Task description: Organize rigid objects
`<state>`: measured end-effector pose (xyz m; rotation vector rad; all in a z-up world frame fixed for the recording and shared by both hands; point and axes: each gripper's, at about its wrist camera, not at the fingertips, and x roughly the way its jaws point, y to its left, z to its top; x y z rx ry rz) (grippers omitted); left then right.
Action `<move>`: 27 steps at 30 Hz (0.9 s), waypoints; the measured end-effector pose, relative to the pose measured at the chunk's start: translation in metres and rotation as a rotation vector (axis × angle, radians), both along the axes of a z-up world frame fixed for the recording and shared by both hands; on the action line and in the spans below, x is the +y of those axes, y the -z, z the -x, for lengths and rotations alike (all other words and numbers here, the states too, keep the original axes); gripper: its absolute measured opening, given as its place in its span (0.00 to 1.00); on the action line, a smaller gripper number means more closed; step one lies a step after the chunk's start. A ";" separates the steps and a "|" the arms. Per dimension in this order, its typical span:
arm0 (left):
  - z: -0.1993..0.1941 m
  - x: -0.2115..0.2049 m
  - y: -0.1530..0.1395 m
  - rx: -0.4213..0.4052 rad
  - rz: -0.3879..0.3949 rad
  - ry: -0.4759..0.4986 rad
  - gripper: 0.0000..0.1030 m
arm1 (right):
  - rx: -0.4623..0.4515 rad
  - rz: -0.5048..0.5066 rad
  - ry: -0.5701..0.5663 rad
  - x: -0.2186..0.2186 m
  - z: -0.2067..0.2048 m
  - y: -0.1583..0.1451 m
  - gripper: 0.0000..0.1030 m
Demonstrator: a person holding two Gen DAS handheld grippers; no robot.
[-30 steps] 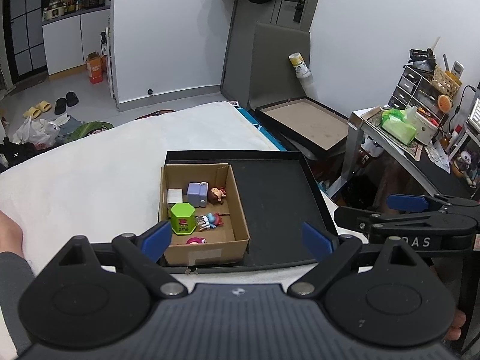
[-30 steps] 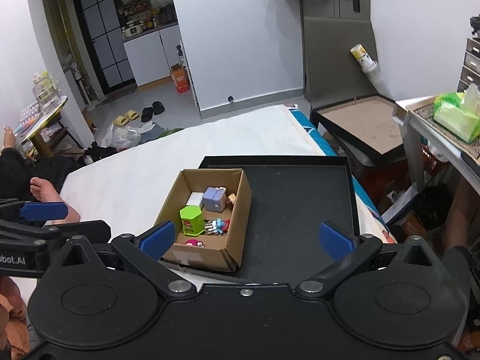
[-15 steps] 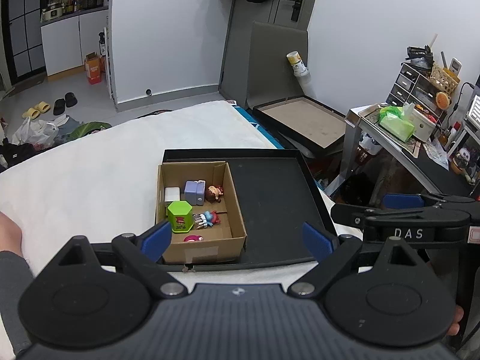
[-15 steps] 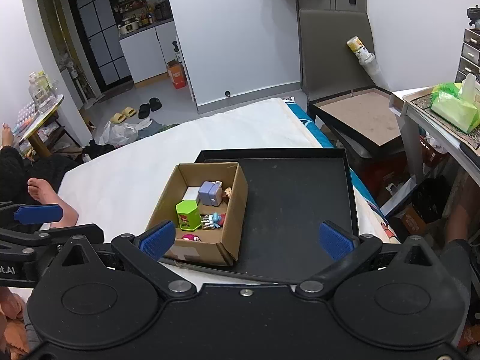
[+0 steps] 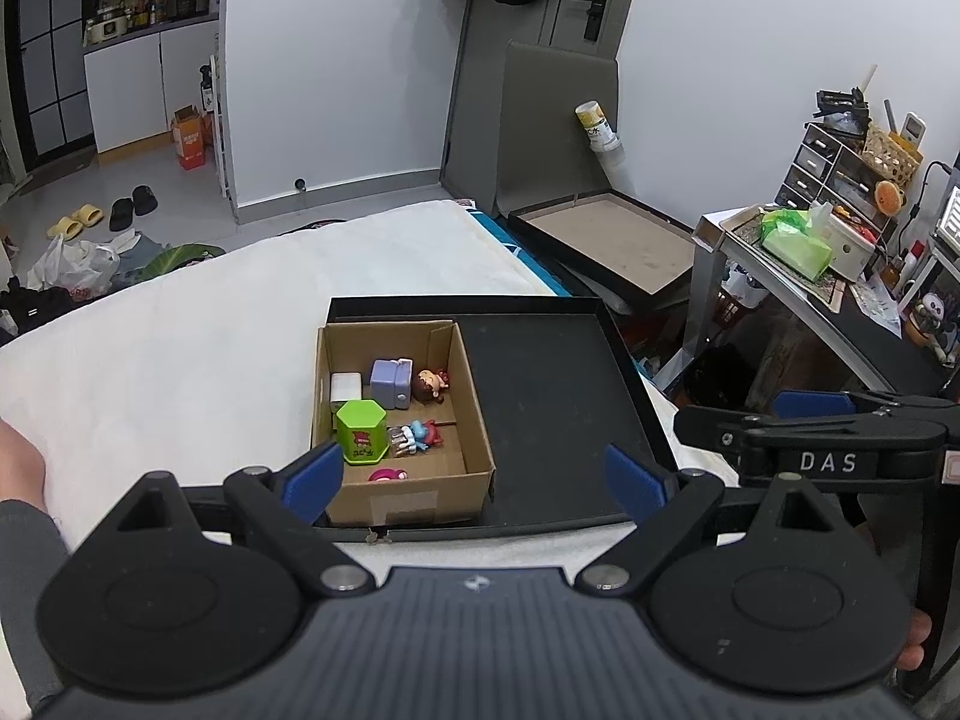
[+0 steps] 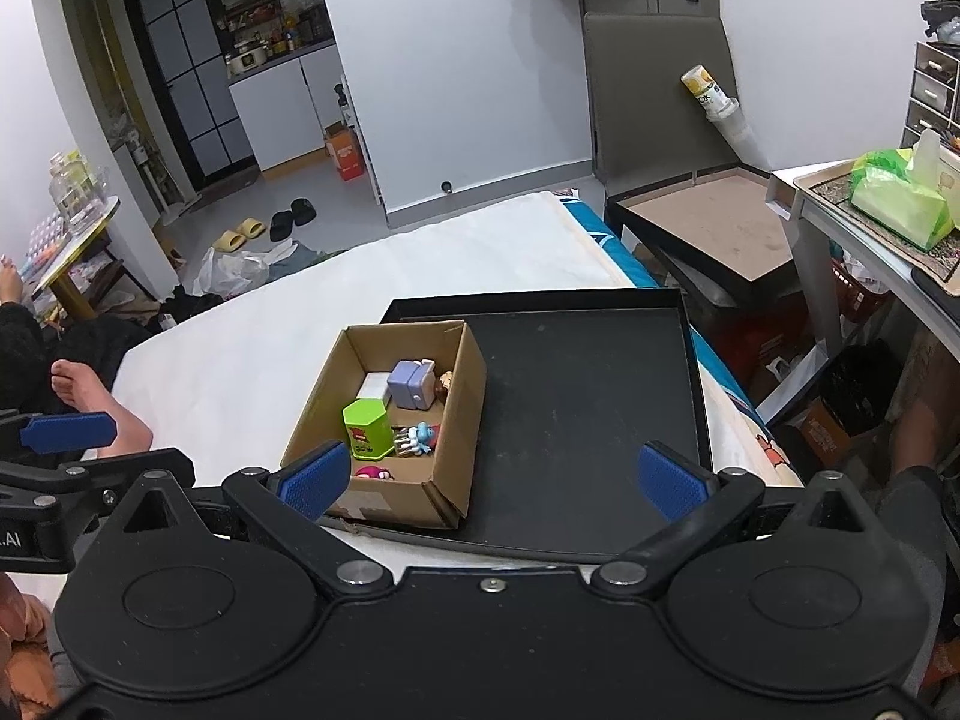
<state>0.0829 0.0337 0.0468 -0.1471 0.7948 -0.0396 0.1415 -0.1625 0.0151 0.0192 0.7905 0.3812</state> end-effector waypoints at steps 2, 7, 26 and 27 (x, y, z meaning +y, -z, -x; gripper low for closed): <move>-0.001 -0.001 0.001 0.001 0.003 -0.002 0.90 | -0.004 -0.002 0.004 0.000 0.000 0.000 1.00; -0.001 -0.004 0.003 0.000 0.001 0.002 0.90 | -0.008 -0.001 0.003 0.000 0.000 0.000 1.00; -0.004 0.002 0.006 -0.010 0.023 -0.040 0.90 | -0.008 0.005 0.027 -0.009 -0.002 0.006 1.00; -0.004 0.002 0.006 -0.008 0.024 -0.041 0.90 | -0.009 0.008 0.026 -0.009 -0.002 0.006 1.00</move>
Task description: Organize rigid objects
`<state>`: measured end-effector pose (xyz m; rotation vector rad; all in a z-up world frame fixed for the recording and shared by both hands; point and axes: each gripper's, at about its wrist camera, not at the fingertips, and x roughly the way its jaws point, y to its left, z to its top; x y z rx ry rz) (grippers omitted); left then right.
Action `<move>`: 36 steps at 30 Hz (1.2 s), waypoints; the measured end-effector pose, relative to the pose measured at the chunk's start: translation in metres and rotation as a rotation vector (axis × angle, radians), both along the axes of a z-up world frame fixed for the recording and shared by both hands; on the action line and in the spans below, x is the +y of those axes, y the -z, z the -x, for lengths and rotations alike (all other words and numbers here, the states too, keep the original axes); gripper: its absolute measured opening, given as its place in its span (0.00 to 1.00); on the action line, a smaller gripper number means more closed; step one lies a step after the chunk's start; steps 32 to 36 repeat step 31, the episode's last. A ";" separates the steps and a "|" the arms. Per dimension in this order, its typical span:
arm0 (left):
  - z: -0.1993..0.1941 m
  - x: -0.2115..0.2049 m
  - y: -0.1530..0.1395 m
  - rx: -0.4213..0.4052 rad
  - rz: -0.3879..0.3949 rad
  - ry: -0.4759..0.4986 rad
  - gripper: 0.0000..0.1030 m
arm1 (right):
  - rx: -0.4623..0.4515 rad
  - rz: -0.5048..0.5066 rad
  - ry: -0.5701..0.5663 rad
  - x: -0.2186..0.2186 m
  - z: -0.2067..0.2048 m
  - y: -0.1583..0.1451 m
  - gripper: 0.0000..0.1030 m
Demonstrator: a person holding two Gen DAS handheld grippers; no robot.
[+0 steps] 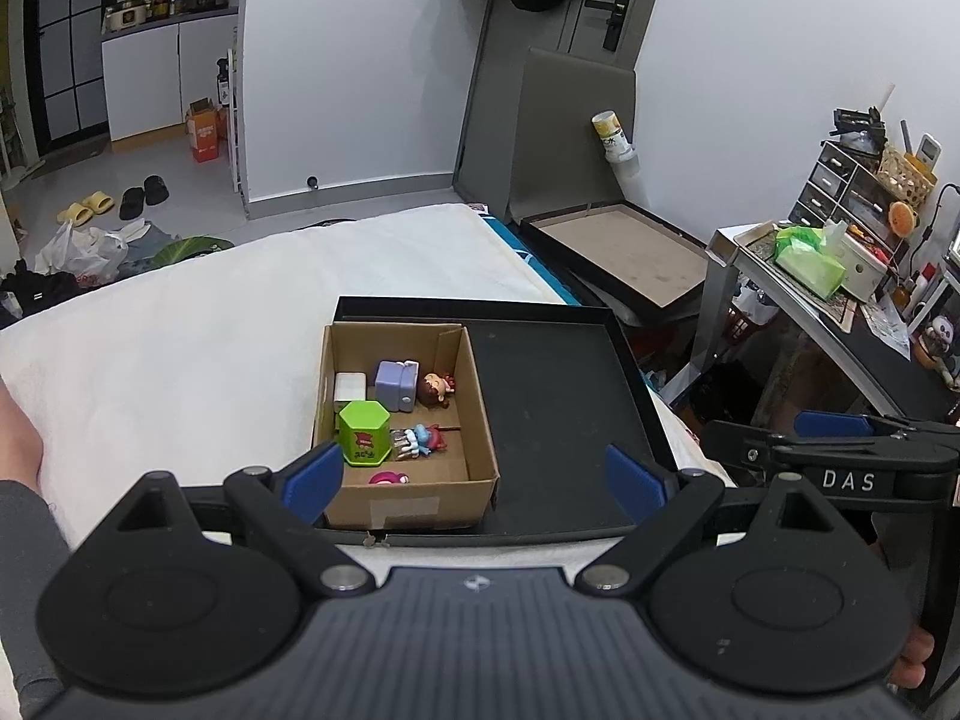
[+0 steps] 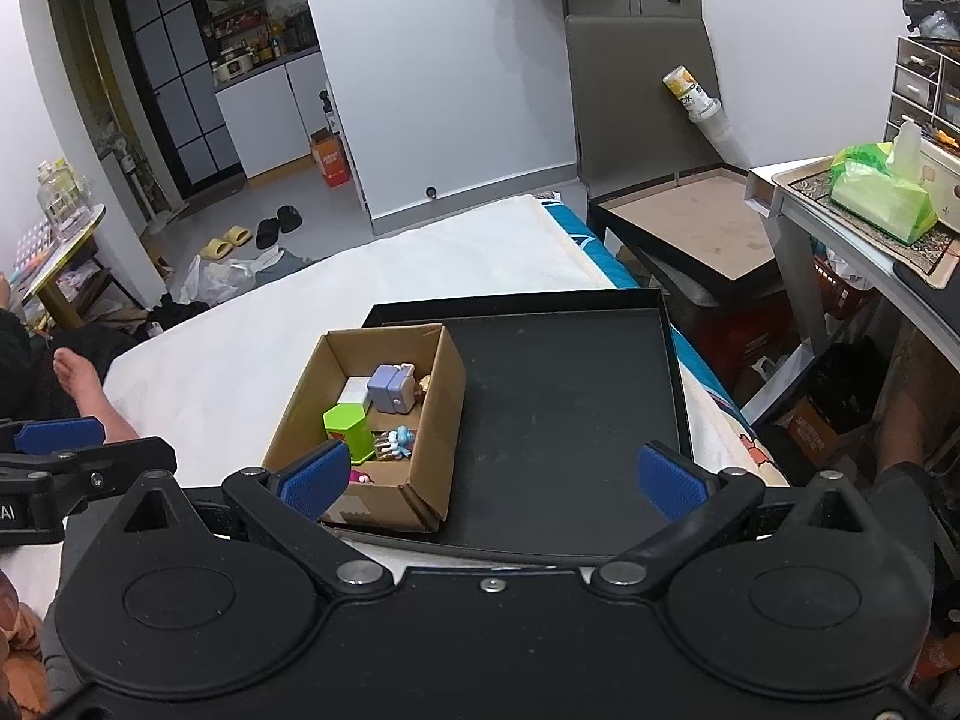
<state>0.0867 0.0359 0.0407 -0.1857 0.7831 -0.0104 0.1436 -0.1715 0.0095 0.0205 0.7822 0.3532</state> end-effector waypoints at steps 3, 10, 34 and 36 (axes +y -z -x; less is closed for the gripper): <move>-0.001 0.000 0.001 0.004 0.001 0.000 0.90 | -0.002 0.005 0.002 -0.001 0.000 0.001 1.00; 0.000 -0.003 0.002 0.005 0.000 0.006 0.90 | 0.005 -0.008 0.017 -0.007 -0.001 0.001 1.00; -0.002 -0.005 0.004 0.002 0.008 0.013 0.90 | 0.004 -0.005 0.004 -0.006 0.002 0.000 1.00; -0.002 -0.005 0.004 0.002 0.008 0.013 0.90 | 0.004 -0.005 0.004 -0.006 0.002 0.000 1.00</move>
